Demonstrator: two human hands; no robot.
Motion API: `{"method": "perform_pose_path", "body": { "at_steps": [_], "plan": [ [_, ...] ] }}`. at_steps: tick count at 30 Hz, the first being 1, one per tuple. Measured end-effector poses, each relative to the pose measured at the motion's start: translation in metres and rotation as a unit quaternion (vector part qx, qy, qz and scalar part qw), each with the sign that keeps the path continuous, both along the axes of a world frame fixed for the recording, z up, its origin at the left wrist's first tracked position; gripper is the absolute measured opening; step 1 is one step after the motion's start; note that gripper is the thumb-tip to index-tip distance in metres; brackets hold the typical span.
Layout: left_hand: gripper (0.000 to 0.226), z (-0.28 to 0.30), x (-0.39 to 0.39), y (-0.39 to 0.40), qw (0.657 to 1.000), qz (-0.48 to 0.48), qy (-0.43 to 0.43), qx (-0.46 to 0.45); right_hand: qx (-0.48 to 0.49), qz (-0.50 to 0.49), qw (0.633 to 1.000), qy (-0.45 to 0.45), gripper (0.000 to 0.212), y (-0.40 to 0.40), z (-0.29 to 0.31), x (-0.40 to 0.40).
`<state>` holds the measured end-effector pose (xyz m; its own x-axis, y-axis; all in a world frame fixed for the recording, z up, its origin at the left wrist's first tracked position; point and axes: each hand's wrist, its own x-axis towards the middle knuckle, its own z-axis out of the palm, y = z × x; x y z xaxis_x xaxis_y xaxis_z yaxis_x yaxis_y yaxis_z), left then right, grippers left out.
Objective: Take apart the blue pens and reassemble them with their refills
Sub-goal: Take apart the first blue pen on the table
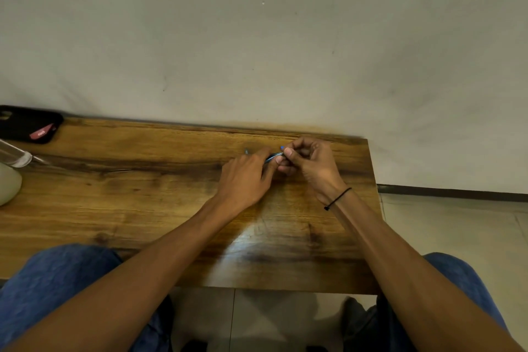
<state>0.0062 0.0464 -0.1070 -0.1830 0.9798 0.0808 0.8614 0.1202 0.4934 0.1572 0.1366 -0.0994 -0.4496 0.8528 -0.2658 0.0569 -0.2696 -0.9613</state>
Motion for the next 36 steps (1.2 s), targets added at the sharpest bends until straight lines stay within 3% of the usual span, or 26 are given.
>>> {"method": "perform_pose_path", "body": {
  "at_steps": [7,9,12,18,23,27,32,36],
  "plan": [
    [0.039,0.000,0.000,-0.002,1.000,0.003,-0.024,-0.007,0.019,-0.049,0.998,-0.042,0.007,0.005,0.006,0.005],
    [0.036,-0.002,0.000,-0.002,0.998,0.008,-0.052,-0.028,0.094,-0.034,0.981,-0.163,0.011,0.010,0.006,0.014],
    [0.027,-0.008,0.001,0.002,0.994,0.016,-0.094,-0.061,0.197,0.014,0.907,-0.372,0.013,0.017,0.001,0.030],
    [0.026,-0.011,-0.002,0.006,0.971,0.037,-0.210,-0.109,0.172,0.044,0.858,-0.481,0.023,0.012,-0.006,0.035],
    [0.025,-0.007,-0.003,0.008,0.933,0.078,-0.330,-0.120,0.177,0.019,0.848,-0.499,0.029,0.015,-0.008,0.031],
    [0.022,-0.003,-0.004,0.008,0.906,0.091,-0.396,-0.118,0.120,-0.005,0.901,-0.417,0.024,0.018,-0.006,0.036],
    [0.024,-0.007,-0.005,0.007,0.891,0.109,-0.427,-0.108,0.138,-0.062,0.921,-0.359,0.018,0.022,0.007,0.040],
    [0.025,-0.013,-0.003,0.008,0.865,0.144,-0.468,-0.110,0.119,0.030,0.935,-0.331,0.018,0.008,0.015,0.026]
  ]
}}
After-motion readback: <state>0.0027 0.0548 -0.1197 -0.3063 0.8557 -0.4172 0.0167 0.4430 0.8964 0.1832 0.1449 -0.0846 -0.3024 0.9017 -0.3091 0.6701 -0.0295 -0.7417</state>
